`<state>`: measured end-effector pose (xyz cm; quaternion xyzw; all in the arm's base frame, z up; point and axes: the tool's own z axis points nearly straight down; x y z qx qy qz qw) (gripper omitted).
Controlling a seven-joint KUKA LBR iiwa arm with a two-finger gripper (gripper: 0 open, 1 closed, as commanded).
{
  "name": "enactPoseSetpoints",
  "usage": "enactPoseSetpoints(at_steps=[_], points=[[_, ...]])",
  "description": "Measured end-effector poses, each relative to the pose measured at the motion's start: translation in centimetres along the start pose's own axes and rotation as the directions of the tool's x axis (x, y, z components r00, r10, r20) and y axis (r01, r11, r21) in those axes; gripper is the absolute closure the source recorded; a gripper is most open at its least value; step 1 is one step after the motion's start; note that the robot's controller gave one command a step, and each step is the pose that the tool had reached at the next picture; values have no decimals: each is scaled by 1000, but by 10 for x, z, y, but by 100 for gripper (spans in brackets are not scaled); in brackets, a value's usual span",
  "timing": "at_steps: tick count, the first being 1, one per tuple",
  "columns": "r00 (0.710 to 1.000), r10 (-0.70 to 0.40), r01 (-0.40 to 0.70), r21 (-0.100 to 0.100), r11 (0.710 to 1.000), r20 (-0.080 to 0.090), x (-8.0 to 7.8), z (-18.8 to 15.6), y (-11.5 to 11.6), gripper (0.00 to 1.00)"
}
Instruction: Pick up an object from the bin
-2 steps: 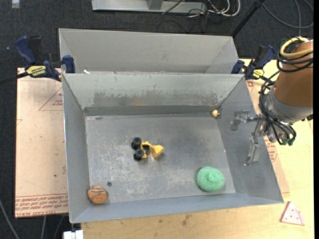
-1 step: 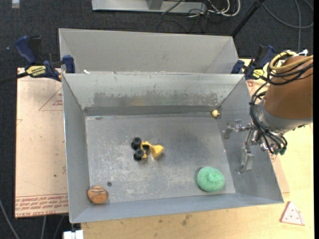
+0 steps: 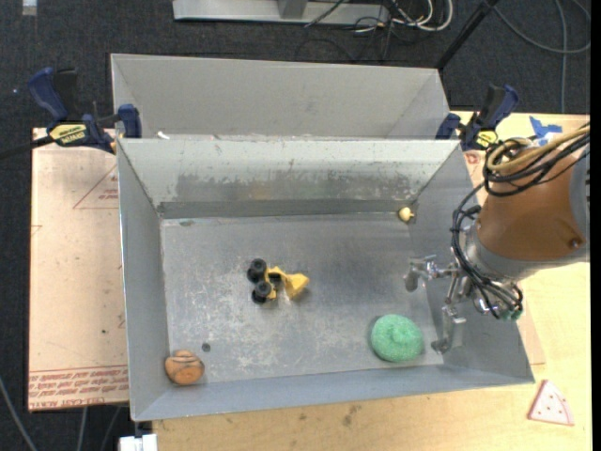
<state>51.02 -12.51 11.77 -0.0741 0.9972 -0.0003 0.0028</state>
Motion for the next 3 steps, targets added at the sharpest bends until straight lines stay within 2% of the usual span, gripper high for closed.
enactPoseSetpoints(at_steps=[1,2,3], points=[[1000,29,-29,-2,1000,-7,10,36,16,0],[998,-62,62,-2,998,-2,6,44,23,0],[969,-249,249,-3,969,-3,3,47,51,100]])
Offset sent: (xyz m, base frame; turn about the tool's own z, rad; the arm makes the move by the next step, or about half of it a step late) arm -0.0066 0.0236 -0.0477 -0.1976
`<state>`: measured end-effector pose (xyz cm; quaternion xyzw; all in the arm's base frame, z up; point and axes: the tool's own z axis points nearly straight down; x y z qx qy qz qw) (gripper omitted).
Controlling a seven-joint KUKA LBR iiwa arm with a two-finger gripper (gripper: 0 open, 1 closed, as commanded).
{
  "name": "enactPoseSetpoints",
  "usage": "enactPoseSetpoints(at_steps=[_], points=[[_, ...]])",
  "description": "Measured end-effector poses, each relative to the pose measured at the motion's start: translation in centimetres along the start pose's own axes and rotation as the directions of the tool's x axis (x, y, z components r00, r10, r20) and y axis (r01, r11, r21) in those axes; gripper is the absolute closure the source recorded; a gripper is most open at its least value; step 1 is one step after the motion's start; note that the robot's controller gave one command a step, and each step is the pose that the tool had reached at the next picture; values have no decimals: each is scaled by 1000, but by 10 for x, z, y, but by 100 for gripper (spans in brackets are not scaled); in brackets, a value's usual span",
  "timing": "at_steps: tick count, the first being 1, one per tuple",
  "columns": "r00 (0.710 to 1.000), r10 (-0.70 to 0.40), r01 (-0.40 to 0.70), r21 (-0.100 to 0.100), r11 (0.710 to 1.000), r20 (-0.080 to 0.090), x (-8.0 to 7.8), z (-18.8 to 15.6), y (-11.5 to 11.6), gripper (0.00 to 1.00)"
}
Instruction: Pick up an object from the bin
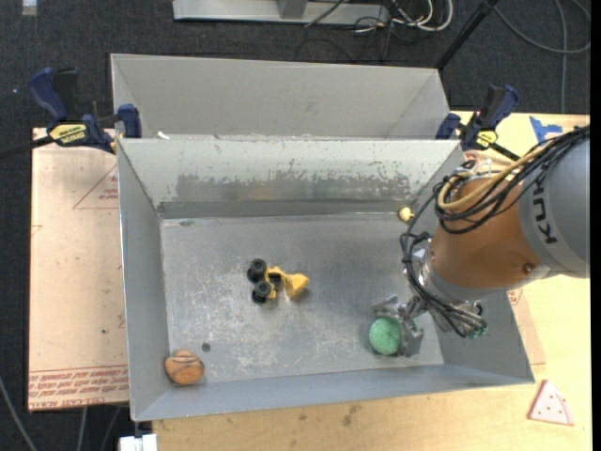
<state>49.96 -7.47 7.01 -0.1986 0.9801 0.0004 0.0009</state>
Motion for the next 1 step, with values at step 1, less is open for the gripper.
enactPoseSetpoints(at_steps=[1], points=[[1000,0,0,0,1000,0,0,0,0,100]])
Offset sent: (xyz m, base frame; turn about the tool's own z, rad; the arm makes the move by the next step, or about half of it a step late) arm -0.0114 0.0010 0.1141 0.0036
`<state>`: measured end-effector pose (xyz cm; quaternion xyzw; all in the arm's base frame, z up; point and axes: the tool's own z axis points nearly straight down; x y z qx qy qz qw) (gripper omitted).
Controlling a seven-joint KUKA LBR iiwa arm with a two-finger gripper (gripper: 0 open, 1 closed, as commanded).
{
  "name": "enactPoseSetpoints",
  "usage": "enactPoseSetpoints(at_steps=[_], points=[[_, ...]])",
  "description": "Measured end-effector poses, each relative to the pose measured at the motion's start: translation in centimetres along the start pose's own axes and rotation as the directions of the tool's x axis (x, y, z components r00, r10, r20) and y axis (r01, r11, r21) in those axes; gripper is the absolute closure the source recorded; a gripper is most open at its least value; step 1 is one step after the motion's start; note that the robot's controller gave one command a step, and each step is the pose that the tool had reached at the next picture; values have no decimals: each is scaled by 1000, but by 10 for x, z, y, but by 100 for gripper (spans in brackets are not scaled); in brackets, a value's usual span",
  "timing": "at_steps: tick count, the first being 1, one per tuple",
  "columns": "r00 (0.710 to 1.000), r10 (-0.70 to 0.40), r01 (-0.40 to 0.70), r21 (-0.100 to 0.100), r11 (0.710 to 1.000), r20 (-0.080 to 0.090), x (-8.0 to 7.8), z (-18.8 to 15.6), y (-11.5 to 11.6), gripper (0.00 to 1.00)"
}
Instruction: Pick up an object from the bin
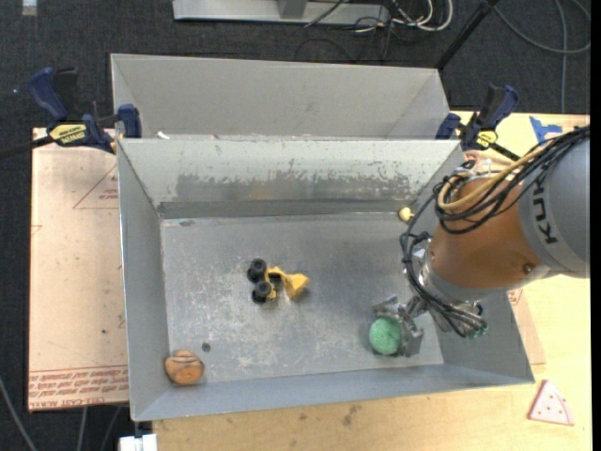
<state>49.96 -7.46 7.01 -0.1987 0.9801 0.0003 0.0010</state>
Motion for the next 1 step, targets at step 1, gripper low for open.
enactPoseSetpoints(at_steps=[1], points=[[1000,4,-4,0,1000,1,9,-114,6,100]])
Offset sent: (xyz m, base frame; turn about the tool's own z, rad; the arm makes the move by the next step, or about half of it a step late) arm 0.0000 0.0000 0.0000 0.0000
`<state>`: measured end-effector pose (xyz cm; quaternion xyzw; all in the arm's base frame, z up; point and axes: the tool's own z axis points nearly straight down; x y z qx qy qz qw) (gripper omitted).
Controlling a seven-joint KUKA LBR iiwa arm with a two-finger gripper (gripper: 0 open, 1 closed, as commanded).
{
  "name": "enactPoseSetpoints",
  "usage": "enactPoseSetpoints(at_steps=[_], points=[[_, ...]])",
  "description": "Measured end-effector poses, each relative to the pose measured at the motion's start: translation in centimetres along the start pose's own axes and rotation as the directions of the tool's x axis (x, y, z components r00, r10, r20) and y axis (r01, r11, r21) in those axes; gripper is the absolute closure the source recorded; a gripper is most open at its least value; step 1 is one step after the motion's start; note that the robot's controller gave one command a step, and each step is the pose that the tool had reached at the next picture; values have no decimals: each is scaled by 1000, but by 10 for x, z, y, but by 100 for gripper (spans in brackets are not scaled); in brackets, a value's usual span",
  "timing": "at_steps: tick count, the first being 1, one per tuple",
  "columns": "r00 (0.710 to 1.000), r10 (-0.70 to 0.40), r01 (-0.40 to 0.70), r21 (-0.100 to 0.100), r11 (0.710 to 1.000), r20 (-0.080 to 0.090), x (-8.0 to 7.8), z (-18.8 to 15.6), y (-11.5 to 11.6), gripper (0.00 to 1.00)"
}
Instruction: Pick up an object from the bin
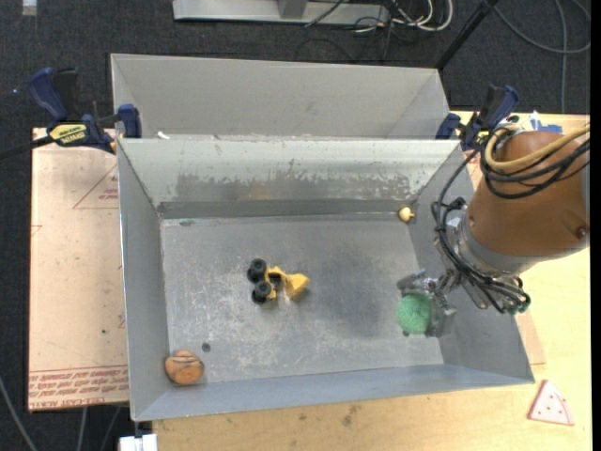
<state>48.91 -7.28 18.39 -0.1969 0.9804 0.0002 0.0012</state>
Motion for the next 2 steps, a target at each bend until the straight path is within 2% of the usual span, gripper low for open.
enactPoseSetpoints(at_steps=[1,2], points=[[1000,0,0,0,1000,0,0,0,0,100],[1000,31,-31,1,1000,1,-7,-108,-9,100]])
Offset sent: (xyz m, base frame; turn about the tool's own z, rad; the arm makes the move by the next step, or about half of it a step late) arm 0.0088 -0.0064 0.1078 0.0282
